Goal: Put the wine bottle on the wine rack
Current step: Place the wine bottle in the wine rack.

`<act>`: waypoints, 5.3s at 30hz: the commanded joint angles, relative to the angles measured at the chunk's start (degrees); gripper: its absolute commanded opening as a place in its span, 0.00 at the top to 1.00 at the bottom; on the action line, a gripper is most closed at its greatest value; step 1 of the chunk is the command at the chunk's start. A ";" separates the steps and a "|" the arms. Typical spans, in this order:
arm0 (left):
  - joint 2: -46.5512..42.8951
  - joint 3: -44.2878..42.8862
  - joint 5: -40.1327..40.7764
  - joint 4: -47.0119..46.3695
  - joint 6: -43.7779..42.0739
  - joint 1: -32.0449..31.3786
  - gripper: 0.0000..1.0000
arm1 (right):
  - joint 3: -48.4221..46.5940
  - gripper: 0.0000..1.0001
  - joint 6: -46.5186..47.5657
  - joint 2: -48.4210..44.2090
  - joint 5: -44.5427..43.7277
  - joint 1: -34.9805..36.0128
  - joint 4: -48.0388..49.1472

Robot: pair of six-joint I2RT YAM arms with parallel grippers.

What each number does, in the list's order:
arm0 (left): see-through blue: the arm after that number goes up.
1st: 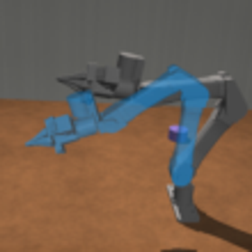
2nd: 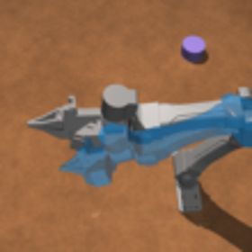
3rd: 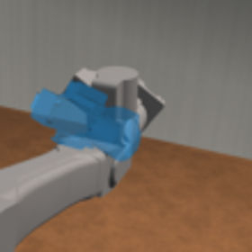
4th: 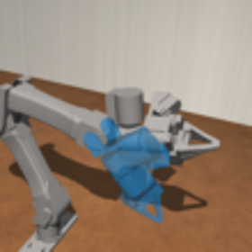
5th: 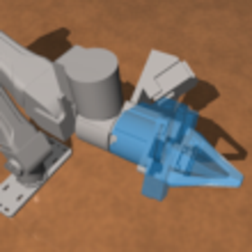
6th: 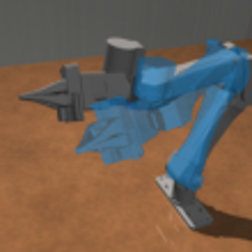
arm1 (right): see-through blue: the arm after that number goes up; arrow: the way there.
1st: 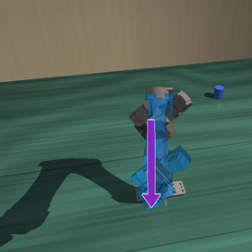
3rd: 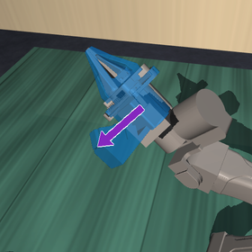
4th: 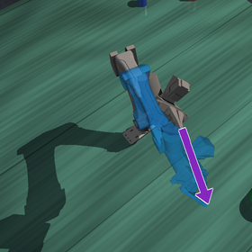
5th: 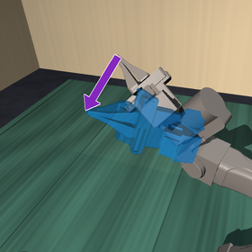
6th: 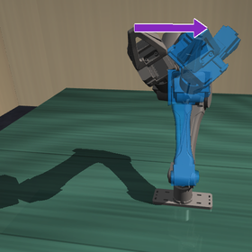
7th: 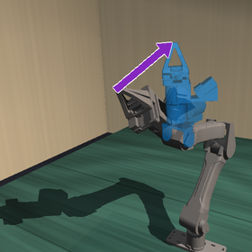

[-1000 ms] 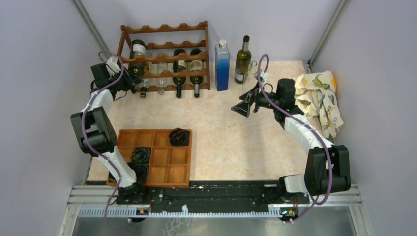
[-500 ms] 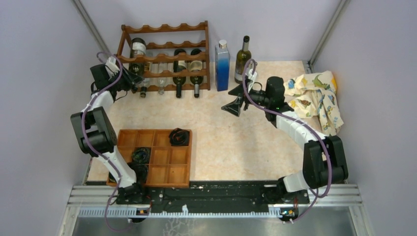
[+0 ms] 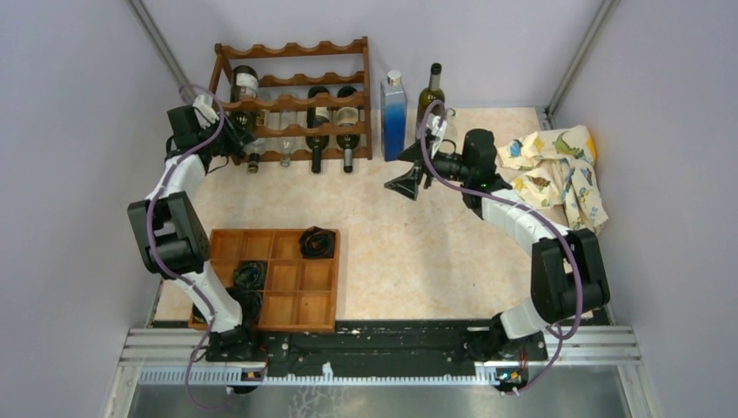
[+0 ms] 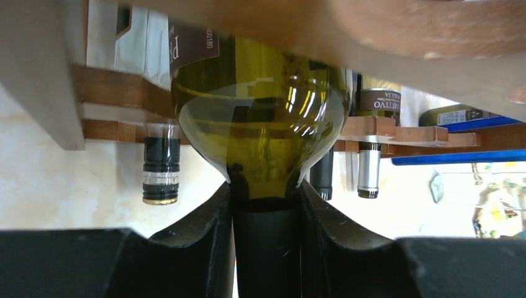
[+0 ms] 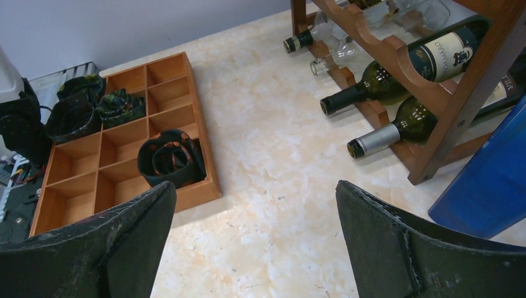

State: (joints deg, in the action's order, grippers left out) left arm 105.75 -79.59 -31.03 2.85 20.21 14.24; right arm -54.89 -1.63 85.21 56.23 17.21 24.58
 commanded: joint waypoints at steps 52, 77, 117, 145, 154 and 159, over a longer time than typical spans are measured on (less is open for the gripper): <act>7.83 -20.08 9.91 3.57 -11.62 -4.69 0.97 | -1.89 0.02 5.71 -1.14 1.01 2.82 -0.36; 5.38 -16.21 9.50 -2.44 -13.30 -6.00 0.84 | -1.69 0.02 7.49 -1.30 1.38 3.61 -2.04; 4.62 -12.37 13.13 -8.39 -11.67 -7.07 0.66 | -0.75 0.02 9.36 -2.03 1.30 3.99 -3.99; 3.71 -13.13 14.35 -6.69 -10.63 -7.04 0.51 | -0.85 0.02 10.11 -1.83 1.35 4.03 -4.62; 2.35 -11.72 16.75 -5.40 -10.56 -7.00 0.46 | -0.54 0.02 10.77 -2.02 1.30 4.05 -5.15; 0.53 -9.53 18.43 -5.56 -10.37 -7.03 0.42 | -0.42 0.02 11.16 -2.07 1.25 4.04 -5.50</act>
State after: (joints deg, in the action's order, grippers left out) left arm 110.98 -88.92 -14.33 6.35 9.19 8.32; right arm -54.85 7.97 85.25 56.66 20.62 17.96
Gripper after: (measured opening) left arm 0.572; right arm 0.983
